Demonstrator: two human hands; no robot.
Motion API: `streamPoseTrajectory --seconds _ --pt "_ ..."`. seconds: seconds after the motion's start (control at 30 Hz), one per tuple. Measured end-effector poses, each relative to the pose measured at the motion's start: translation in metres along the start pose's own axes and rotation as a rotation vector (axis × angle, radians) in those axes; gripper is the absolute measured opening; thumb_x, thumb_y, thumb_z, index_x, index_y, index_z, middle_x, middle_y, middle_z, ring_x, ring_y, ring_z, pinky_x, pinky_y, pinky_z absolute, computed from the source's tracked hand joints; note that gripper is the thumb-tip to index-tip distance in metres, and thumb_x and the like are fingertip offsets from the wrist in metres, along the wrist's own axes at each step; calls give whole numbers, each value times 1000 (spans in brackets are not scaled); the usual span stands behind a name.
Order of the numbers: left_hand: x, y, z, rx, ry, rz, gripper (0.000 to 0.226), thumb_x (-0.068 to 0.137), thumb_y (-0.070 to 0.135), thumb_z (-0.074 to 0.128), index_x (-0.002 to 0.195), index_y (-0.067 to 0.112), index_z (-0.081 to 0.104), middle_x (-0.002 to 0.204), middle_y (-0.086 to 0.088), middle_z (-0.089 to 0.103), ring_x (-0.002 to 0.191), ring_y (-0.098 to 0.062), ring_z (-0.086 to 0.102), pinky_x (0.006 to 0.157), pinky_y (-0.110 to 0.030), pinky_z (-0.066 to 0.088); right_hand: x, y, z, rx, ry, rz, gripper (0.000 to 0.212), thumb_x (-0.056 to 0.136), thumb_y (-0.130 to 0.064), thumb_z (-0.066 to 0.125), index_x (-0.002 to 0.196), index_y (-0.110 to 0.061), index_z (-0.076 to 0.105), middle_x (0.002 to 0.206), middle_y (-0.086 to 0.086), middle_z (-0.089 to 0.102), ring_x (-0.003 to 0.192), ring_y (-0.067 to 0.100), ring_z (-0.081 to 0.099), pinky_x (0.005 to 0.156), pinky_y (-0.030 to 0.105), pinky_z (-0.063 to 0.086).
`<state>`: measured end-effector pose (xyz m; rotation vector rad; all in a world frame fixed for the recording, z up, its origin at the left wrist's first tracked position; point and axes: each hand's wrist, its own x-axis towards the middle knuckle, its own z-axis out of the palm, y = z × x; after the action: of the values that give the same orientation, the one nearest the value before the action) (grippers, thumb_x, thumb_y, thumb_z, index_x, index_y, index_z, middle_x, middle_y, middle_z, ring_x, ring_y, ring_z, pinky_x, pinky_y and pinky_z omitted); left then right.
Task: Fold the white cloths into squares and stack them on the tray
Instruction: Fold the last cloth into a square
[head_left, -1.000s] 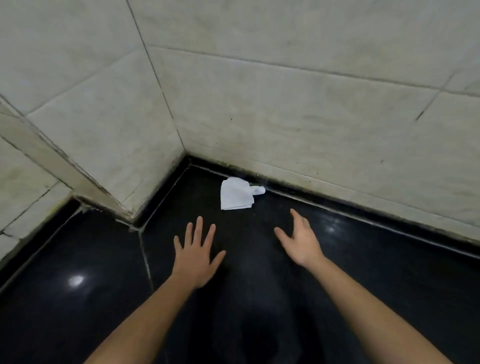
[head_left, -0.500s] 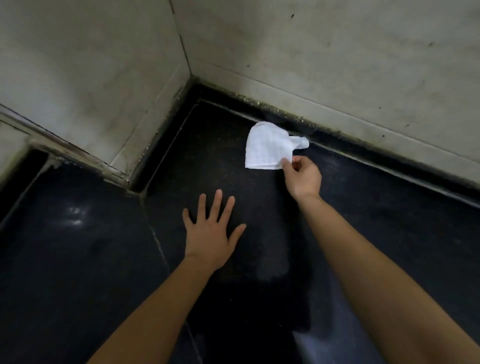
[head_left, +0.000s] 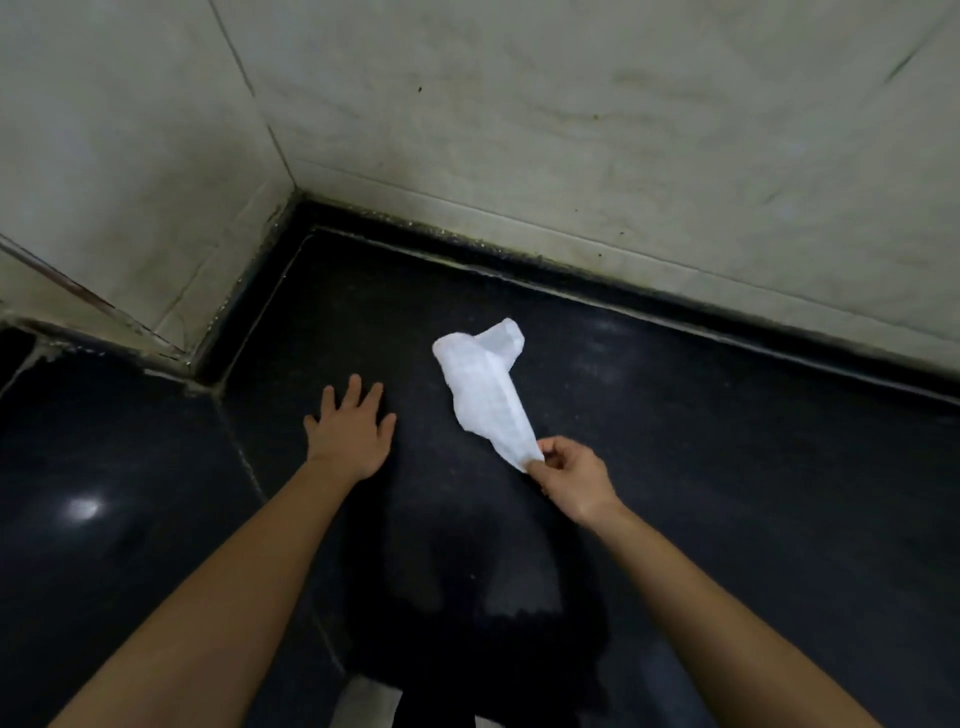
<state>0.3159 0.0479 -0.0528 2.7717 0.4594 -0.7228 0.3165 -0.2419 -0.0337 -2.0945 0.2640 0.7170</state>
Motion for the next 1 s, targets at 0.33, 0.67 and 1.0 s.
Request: streamPoseTrajectory --seconds 0.33,0.67,1.0 --pt "-94 128 62 245 168 639 58 97 17 45 153 22 29 156 -4 36 141 -26 33 110 -44 28 -111 104 -46 -388 -70 -50 13 85 -36 61 95 -32 68 75 -13 61 80 12 63 74 32 54" --pt "-154 130 56 372 120 533 31 91 49 58 117 32 59 115 10 64 108 -14 56 89 -31 36 -152 126 -94 -466 -12 -57 9 85 -37 57 89 -33 65 91 -10 69 87 14 64 72 30 53" --pt "-175 149 -61 -185 406 533 4 89 27 65 90 31 68 91 8 63 92 -17 59 75 -34 46 -158 38 -175 -518 329 -340 9 88 -33 58 91 -32 67 98 -3 72 92 22 67 75 36 55"
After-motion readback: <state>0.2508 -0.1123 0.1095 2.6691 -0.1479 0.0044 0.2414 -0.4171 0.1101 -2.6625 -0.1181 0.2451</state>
